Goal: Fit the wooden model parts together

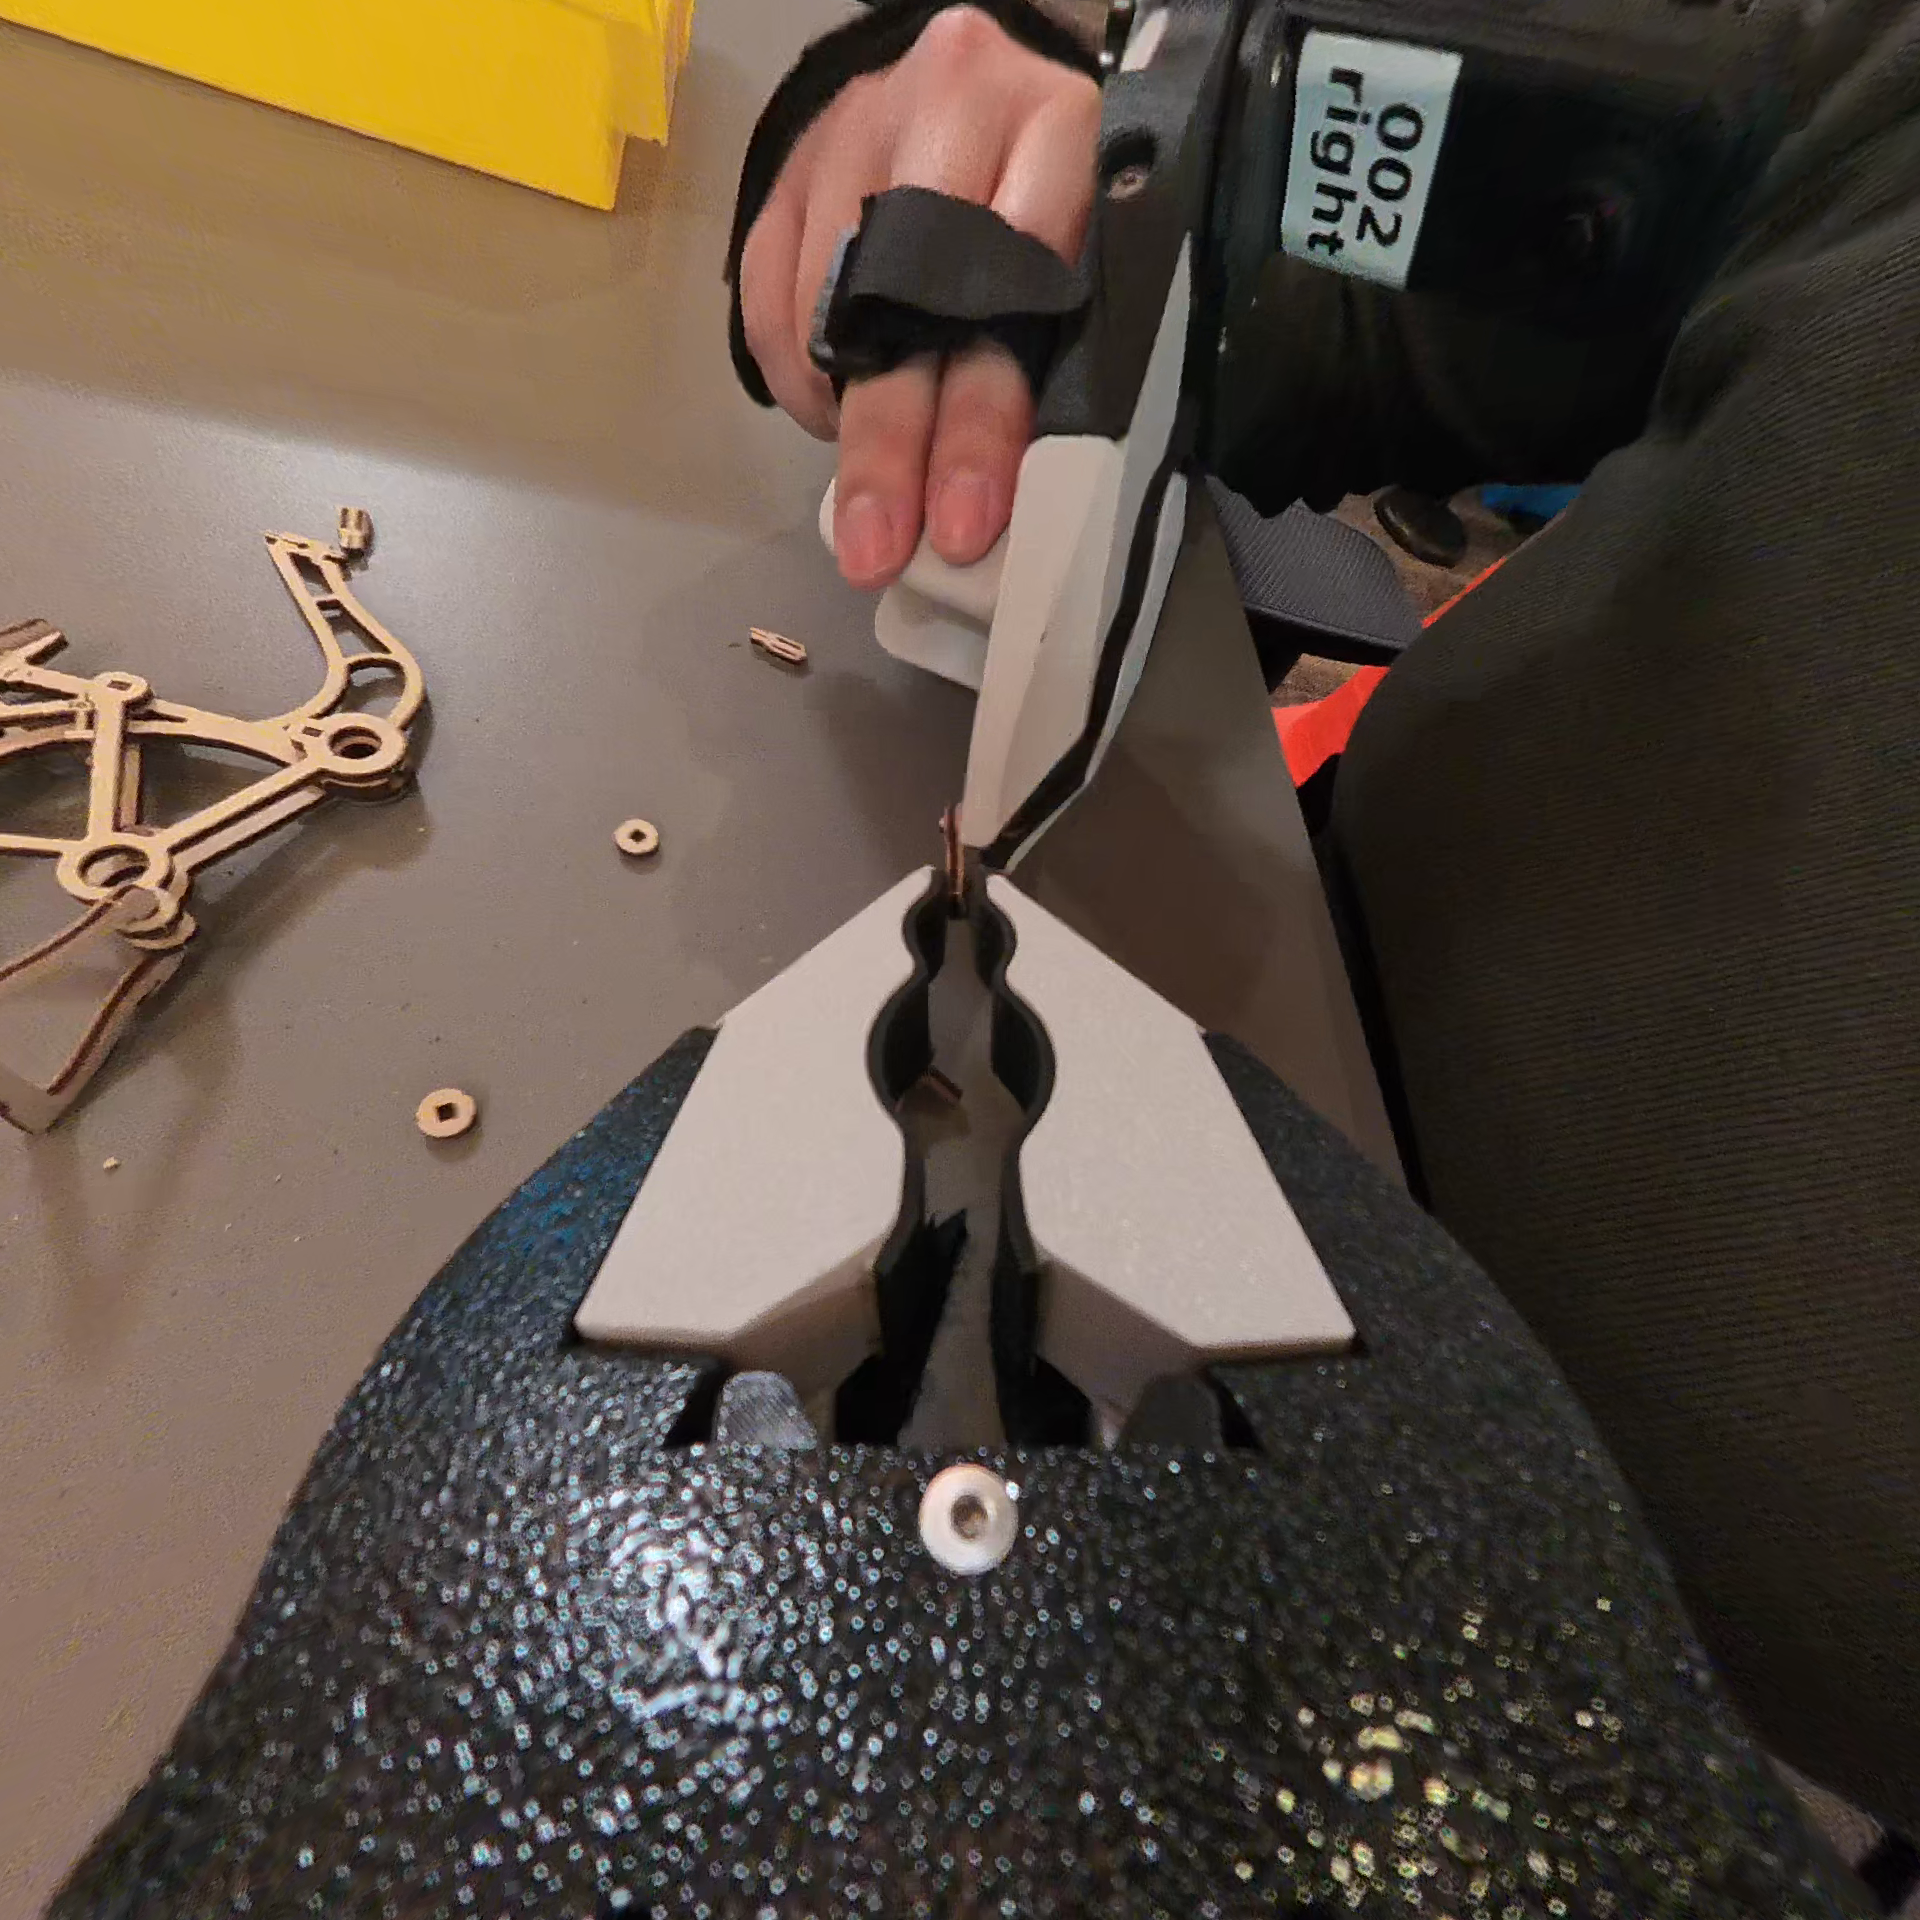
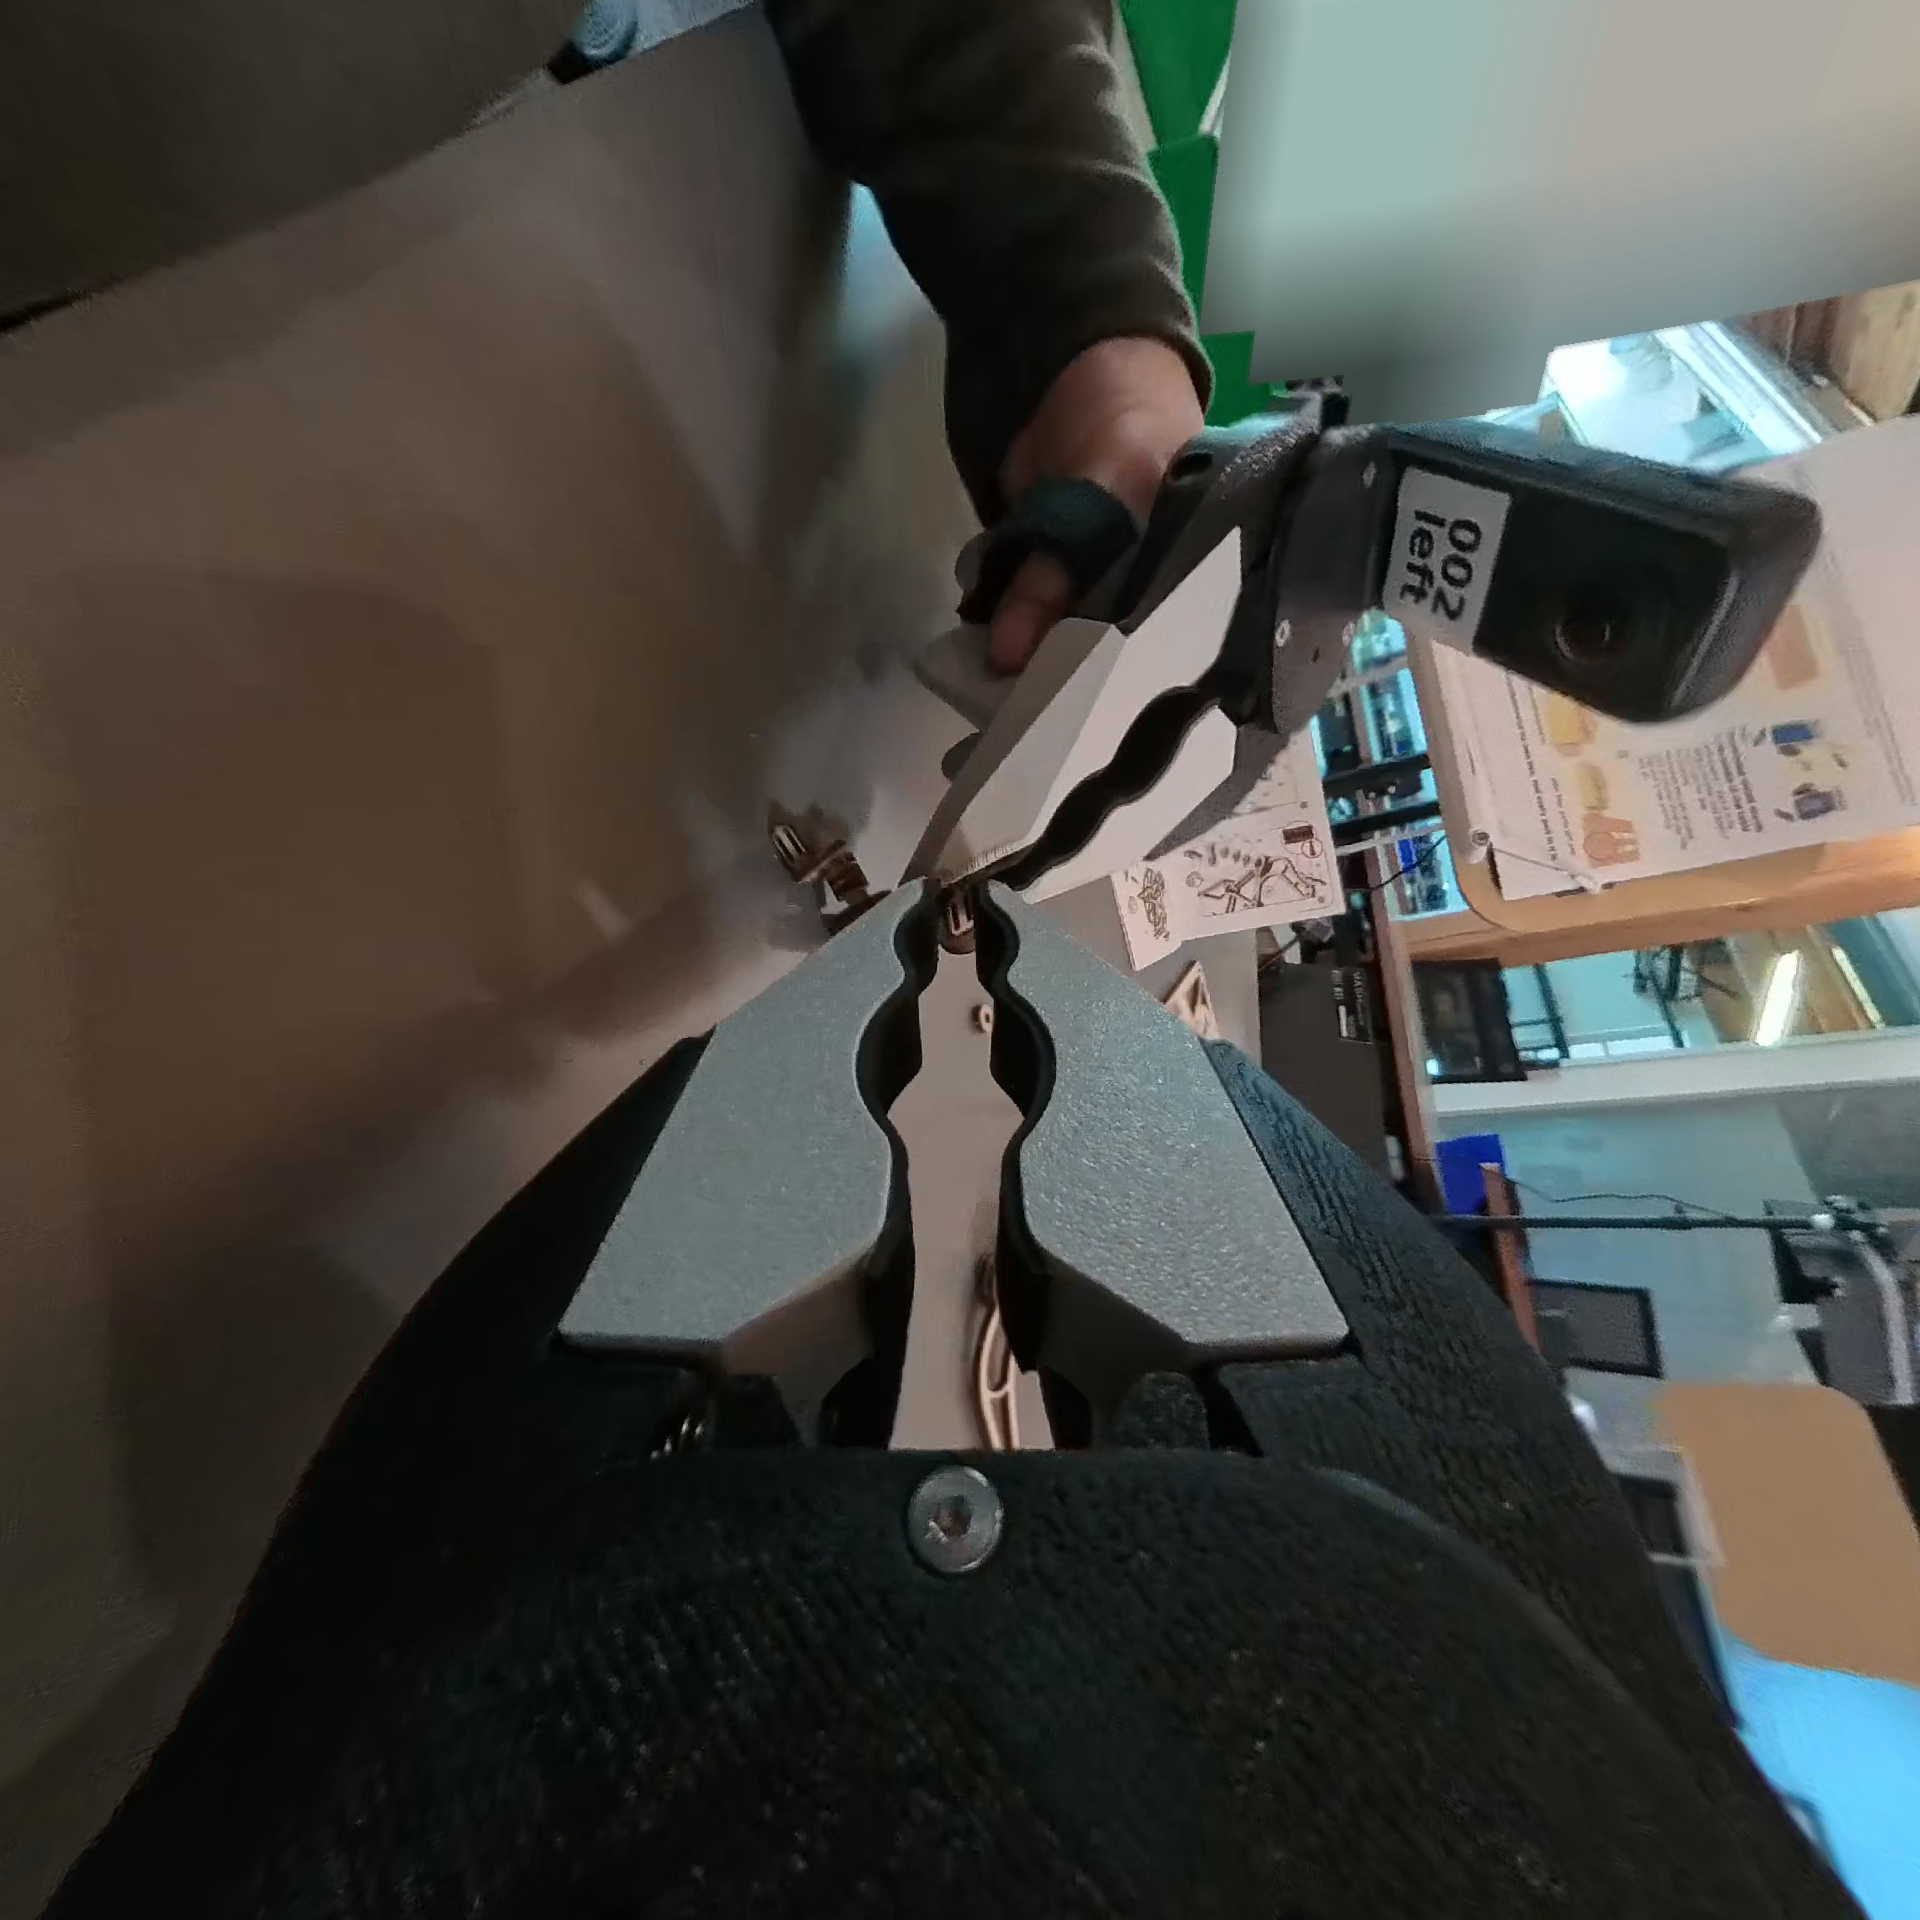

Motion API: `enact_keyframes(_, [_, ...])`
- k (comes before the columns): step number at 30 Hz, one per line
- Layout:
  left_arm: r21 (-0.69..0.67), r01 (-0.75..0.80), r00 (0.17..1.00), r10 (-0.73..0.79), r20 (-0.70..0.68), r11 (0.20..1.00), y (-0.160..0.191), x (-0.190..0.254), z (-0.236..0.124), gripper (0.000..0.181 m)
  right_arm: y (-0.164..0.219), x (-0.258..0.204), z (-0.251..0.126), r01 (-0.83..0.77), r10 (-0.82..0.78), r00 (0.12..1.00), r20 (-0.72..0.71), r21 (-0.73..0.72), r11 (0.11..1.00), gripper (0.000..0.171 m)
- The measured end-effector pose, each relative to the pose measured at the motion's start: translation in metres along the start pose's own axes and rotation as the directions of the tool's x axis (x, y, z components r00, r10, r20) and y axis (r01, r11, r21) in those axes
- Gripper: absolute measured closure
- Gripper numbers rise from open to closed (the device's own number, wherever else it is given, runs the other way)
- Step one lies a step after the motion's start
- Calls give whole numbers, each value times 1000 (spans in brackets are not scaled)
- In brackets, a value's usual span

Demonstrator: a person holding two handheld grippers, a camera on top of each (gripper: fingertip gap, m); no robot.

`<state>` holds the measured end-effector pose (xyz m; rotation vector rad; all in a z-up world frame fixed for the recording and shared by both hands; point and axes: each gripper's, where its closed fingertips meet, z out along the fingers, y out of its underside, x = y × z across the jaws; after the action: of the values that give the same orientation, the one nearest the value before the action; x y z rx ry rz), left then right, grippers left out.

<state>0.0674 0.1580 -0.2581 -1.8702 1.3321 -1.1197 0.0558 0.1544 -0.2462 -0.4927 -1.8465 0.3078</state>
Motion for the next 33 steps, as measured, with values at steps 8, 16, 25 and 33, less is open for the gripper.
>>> enact_keyframes(8, [-44, -102, 989, 106, 99, 994, 12, -10, -16, 108, 31, 19, 7, -495, 494, 869, -33, -39, 868, 167])
enact_keyframes(16, [-113, -275, 941, 291, 171, 955, 29, -16, -15, 113, 37, 5, 16, -988, 985, 29, 171, -146, 54, 167])
enact_keyframes(25, [-64, -657, 663, 616, 426, 751, -13, -13, -32, 148, 25, 28, 8, -937, 865, -347, 362, -100, -334, 167])
enact_keyframes(33, [-200, -762, 471, 740, 481, 616, -14, -14, -26, 179, 18, 27, 11, -928, 844, -371, 387, -111, -356, 166])
